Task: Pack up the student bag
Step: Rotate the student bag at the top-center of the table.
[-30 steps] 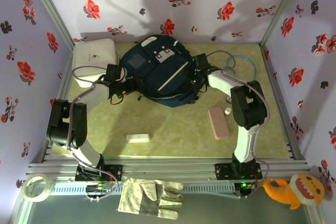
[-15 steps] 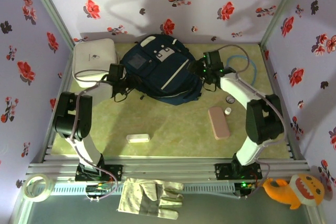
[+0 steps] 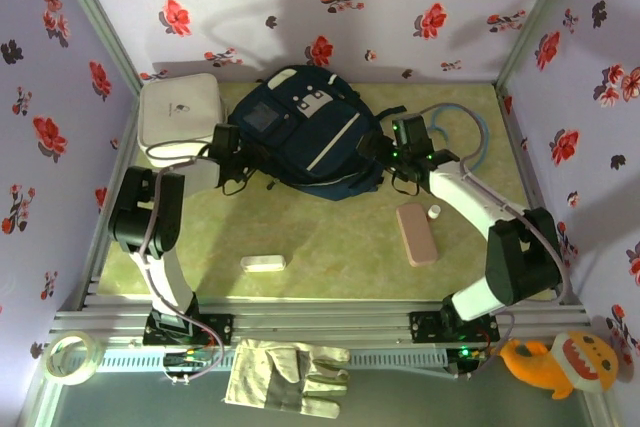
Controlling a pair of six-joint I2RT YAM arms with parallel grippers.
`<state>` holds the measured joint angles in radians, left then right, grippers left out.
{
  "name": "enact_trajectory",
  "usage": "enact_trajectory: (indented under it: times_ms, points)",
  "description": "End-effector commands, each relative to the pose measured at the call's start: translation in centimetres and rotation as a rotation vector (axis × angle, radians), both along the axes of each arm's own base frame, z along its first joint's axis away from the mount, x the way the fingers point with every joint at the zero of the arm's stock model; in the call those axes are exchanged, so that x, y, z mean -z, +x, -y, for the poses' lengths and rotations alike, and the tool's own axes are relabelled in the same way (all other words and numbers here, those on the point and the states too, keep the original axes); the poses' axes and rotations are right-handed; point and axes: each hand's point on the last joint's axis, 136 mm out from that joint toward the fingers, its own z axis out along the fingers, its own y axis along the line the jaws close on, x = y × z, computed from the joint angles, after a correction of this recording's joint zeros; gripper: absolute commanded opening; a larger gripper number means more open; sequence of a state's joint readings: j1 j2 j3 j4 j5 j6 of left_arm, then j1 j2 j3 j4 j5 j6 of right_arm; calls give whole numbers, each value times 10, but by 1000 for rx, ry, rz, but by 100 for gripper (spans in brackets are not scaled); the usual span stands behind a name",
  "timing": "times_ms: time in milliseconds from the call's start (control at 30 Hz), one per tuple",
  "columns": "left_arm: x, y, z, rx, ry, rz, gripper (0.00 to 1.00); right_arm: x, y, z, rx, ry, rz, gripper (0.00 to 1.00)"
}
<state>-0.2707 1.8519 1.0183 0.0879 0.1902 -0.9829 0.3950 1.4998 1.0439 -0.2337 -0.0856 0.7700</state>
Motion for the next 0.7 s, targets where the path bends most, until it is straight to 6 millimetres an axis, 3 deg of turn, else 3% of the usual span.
enact_trajectory:
  times_ms: [0, 233, 467, 667]
  points:
    - [8, 4, 5, -13, 6, -5, 43, 0, -6, -2, 10, 8, 0, 90]
    - [9, 5, 12, 8, 37, -3, 33, 0, -9, -6, 8, 22, -7, 90]
    - [-5, 4, 26, 42, 37, 27, 0, -2, -15, -9, -11, -13, 2, 88]
    - [-43, -5, 48, 91, 17, 93, 0, -5, -34, -29, -89, -111, 25, 86]
